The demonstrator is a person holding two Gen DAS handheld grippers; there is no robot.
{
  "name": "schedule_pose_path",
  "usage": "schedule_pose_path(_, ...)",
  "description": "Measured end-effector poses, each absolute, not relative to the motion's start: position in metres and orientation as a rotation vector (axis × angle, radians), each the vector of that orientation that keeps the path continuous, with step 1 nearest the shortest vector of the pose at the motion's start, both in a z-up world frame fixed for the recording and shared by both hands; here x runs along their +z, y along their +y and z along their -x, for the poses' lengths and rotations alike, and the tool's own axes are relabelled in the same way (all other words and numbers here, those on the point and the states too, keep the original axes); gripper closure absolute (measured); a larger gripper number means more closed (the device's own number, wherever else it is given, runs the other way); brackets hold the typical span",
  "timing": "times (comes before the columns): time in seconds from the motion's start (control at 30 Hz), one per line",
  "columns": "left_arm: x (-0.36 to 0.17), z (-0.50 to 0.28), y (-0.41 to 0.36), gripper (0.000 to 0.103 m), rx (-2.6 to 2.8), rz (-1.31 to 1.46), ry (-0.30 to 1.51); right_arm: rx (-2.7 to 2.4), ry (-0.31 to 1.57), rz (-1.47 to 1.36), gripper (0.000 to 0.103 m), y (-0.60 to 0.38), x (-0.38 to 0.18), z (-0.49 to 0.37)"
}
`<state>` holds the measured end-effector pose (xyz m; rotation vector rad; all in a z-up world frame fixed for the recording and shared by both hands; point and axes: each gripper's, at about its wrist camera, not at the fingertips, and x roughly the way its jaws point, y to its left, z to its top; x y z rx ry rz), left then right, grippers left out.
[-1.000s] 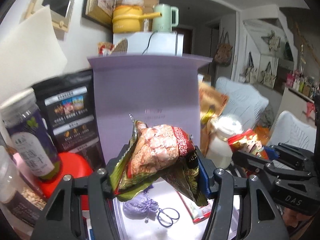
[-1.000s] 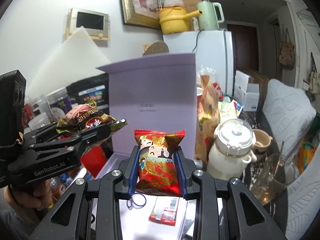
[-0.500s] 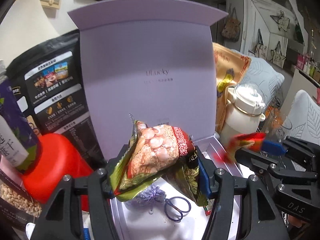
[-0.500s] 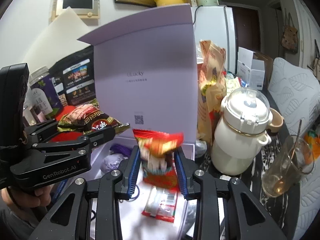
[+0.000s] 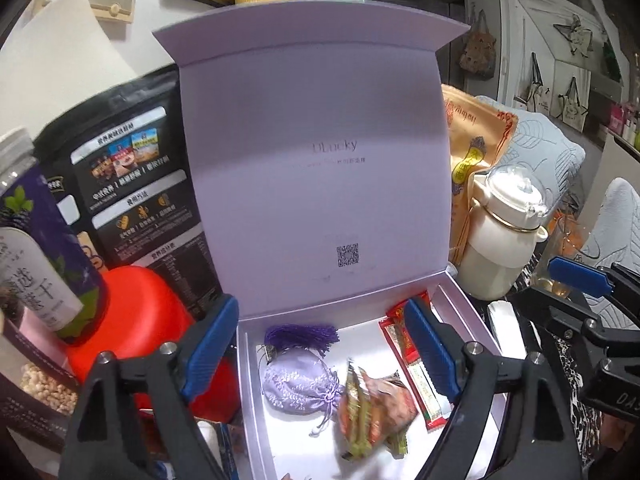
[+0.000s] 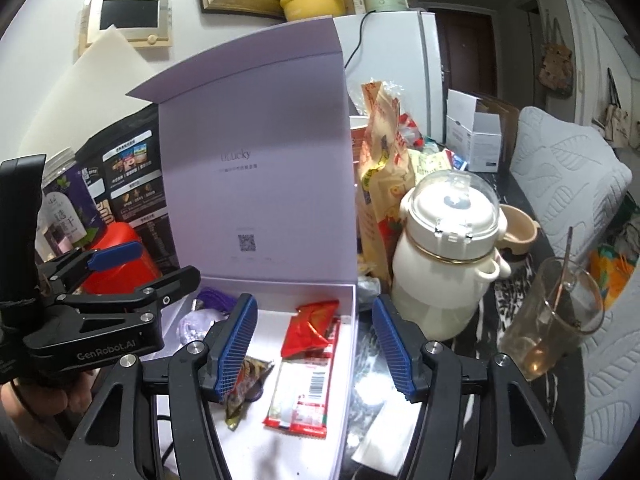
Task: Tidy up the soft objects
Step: 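Withdraw both grippers from the box back toward the loose items on the table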
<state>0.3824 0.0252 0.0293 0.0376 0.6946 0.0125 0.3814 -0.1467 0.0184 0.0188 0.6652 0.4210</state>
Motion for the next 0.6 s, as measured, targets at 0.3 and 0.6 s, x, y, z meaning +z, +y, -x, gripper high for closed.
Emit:
schedule_pose_path(0.3, 0.062, -0.351, 0.024, 0.018, 0.001, -0.031, 0.643, 0.443, 0.614, -0.036, 0.043, -0.153, 0.049, -0.355)
schedule_pose_path(0.6, 0.094, -0.313, 0.020, 0.018, -0.004, -0.036, 0.581, 0.434, 0.556, -0.028, 0.043, -0.157, 0.082, -0.315)
